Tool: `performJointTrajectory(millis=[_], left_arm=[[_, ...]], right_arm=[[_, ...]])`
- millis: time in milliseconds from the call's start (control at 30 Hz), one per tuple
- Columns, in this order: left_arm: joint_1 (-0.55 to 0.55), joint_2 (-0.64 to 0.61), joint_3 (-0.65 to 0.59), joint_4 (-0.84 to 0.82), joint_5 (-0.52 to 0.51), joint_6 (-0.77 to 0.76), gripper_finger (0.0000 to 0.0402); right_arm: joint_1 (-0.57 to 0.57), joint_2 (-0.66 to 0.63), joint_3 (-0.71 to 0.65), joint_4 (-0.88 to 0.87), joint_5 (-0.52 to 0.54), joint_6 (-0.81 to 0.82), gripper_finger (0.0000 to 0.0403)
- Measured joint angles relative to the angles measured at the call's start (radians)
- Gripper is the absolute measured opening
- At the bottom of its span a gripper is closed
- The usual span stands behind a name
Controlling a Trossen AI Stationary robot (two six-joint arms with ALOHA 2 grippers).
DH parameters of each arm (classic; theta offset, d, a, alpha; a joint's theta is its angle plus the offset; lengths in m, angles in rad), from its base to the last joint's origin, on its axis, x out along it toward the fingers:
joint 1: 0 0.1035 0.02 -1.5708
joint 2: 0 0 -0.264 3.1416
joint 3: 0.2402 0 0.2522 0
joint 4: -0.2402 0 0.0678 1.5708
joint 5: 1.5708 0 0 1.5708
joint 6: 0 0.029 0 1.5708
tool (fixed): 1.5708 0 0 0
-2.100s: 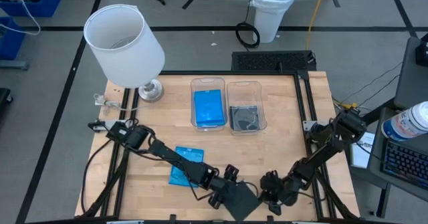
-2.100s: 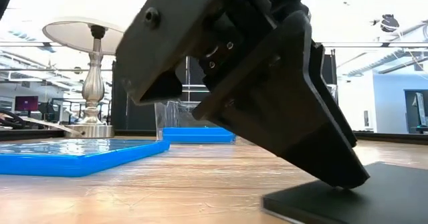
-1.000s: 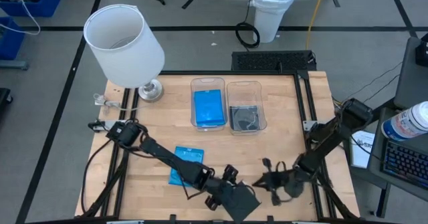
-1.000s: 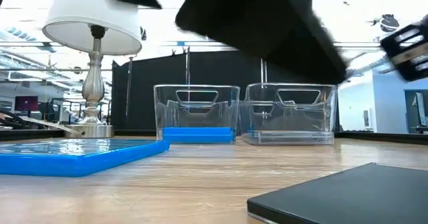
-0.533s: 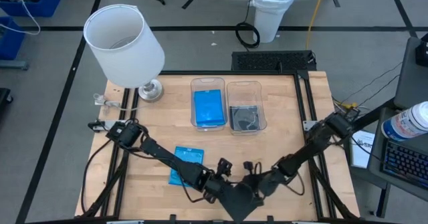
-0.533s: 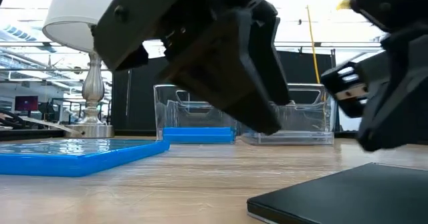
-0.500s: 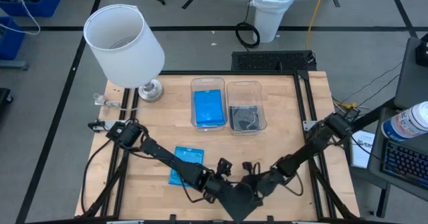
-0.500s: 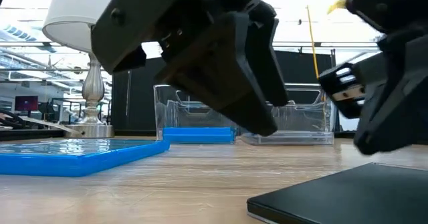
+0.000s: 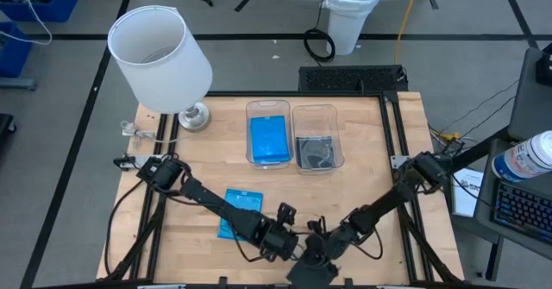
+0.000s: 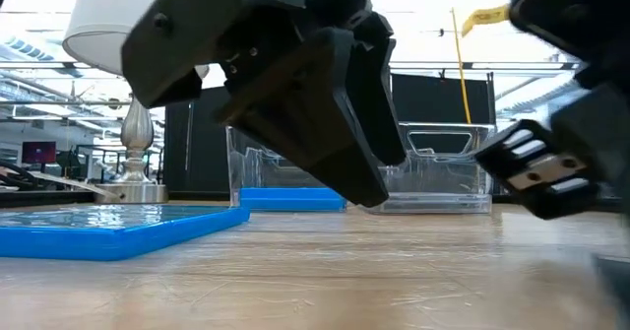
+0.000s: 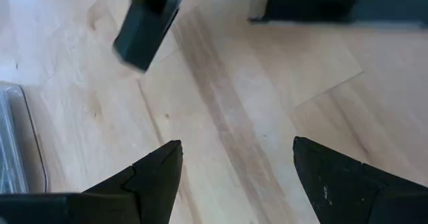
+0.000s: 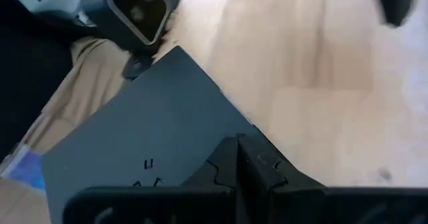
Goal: Pick & place jewel cases by type
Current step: Stack the black CD case on top of the black CD cases in the right transparent bin
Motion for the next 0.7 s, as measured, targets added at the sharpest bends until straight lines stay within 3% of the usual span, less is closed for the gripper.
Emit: performJointTrajectory(millis=[167,433,567,700], left_arm=[[0.001,0.000,0.000,-0.001,0.000,0.001,0.0285],[0.001,0.000,0.000,-0.002,0.000,0.009,0.0285],[-0.001,0.000,0.000,-0.022,0.005,0.005,0.0285],[-0.002,0.000,0.000,-0.031,0.016,0.004,0.0285]], right_arm=[[0.026,-0.001,-0.001,-0.005,-0.011,-0.024,0.0000],[0.086,-0.086,-0.008,-0.043,0.215,-0.197,0.0004],[0.125,-0.155,-0.007,-0.024,0.240,-0.253,0.0047],[0.168,-0.207,0.024,-0.017,0.276,-0.267,0.0126]])
